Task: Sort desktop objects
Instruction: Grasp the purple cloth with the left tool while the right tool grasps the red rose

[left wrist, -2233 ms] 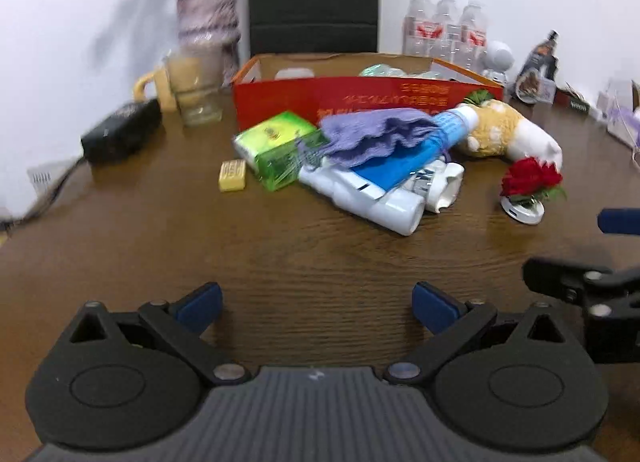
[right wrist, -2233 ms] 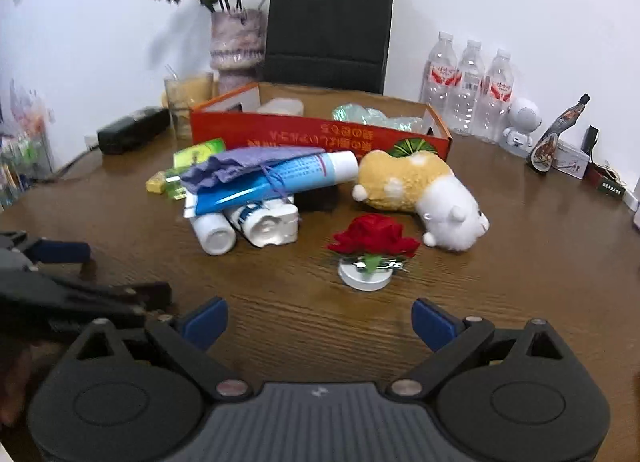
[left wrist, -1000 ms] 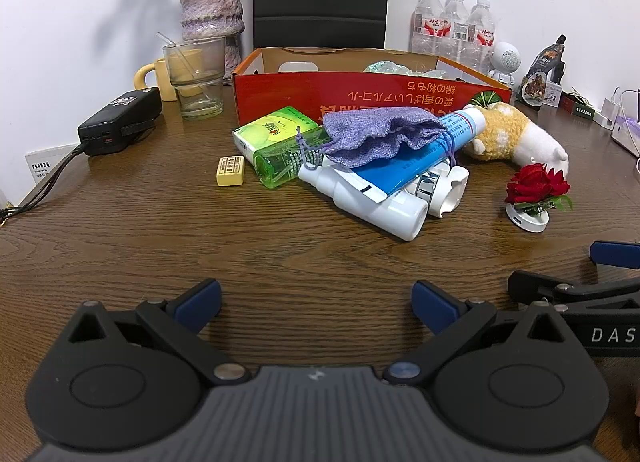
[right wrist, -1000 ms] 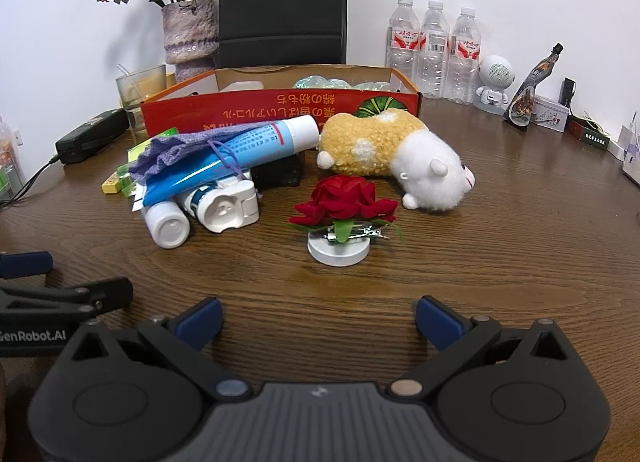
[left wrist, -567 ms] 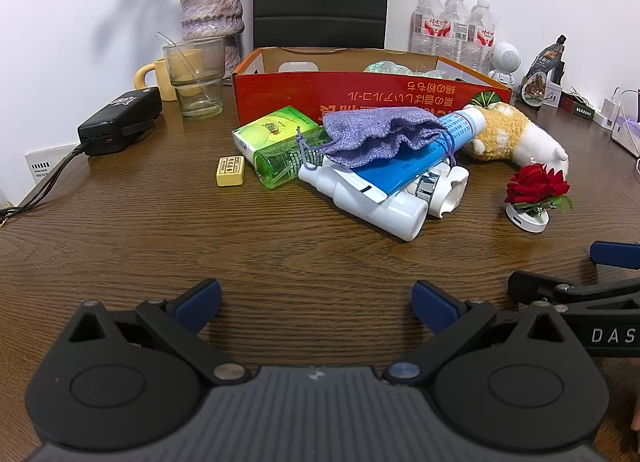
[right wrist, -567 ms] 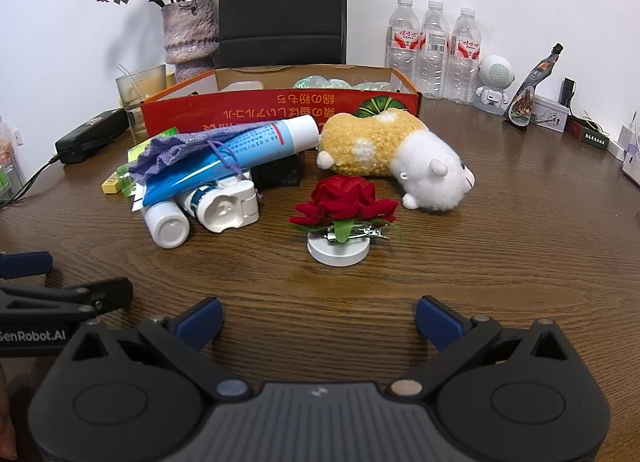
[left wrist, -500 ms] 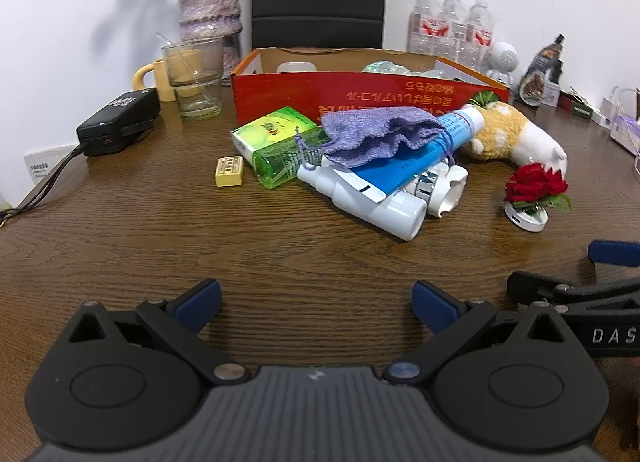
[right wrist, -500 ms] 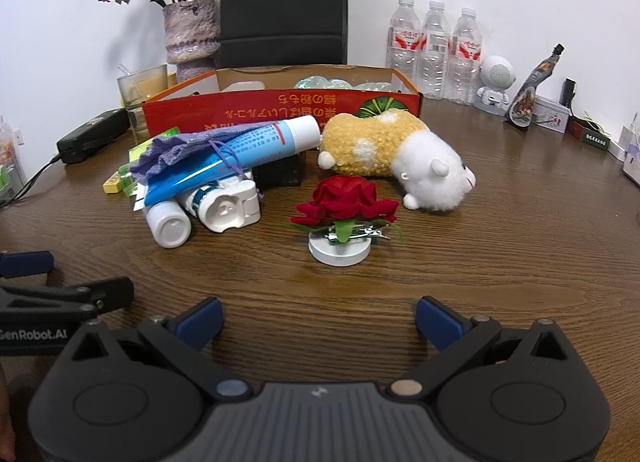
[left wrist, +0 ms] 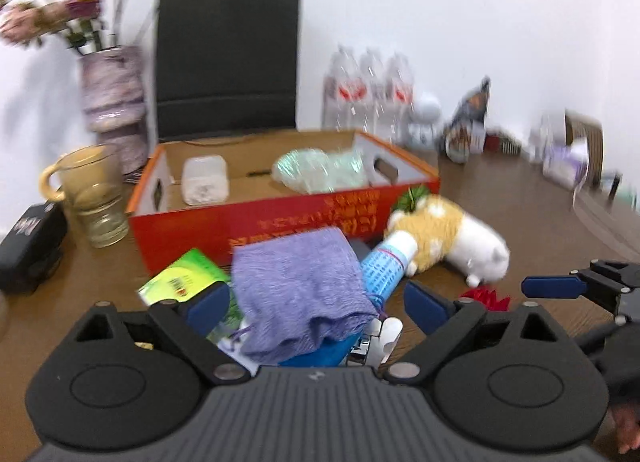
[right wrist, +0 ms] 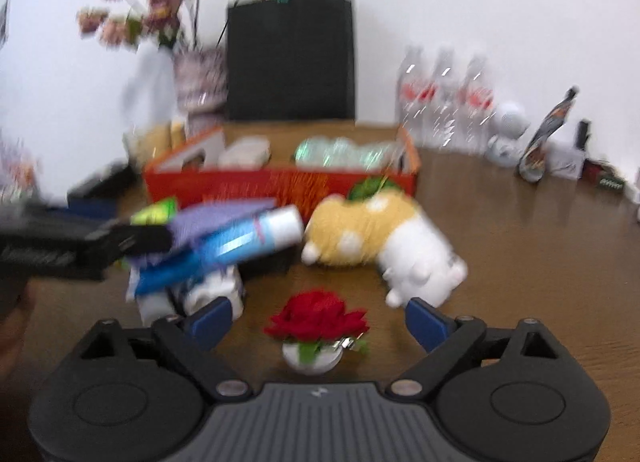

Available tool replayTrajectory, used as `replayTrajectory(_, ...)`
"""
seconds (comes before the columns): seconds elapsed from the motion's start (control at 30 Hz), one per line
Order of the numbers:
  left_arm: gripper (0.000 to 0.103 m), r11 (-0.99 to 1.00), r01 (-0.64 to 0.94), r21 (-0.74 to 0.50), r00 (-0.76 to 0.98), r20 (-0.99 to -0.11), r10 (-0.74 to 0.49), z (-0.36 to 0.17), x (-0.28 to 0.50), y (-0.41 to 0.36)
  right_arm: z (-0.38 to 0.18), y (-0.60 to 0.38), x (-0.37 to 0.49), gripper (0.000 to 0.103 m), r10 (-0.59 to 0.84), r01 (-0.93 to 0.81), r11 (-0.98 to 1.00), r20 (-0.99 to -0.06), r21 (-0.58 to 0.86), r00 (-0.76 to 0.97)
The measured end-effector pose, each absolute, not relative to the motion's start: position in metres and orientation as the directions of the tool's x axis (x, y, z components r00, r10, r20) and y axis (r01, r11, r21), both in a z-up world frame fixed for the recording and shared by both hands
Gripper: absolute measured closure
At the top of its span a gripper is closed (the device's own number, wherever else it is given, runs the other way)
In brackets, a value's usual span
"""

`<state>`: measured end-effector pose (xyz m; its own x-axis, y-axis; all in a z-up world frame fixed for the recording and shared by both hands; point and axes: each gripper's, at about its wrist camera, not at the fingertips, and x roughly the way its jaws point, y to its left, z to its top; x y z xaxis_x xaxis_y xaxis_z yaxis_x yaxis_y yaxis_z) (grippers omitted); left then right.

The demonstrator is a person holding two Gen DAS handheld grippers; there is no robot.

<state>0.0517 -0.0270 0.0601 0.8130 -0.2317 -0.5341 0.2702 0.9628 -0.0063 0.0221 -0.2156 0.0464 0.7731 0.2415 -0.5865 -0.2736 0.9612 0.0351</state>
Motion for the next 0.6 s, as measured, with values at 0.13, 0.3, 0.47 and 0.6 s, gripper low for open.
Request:
replayTrajectory(0.13, 0.080, 0.962, 0.271, -0.001, 0.777, -0.589, -0.220, 0.054, 0.056, -0.030, 0.032, -0.215, 0.027, 0.050, 0.244, -0.269, 0.961, -0.630, 0.057, 0.737)
replayTrajectory(0.3, 0.092, 0.967, 0.244, -0.072, 0.784, -0.573, -0.240, 0.066, 0.035, -0.011, 0.029, -0.223, 0.030, 0.103, 0.269, -0.260, 0.959, -0.644, 0.112, 0.716)
replayTrajectory(0.47, 0.093, 0.977, 0.178, -0.118, 0.827, -0.520, -0.214, 0.085, -0.001, 0.008, 0.027, -0.220, 0.033, 0.091, 0.251, -0.244, 0.965, -0.634, 0.099, 0.732)
replayTrajectory(0.6, 0.093, 0.979, 0.146, -0.140, 0.866, -0.460, -0.195, 0.107, -0.023, 0.024, 0.025, -0.218, 0.035, 0.054, 0.235, -0.231, 0.969, -0.625, 0.088, 0.745)
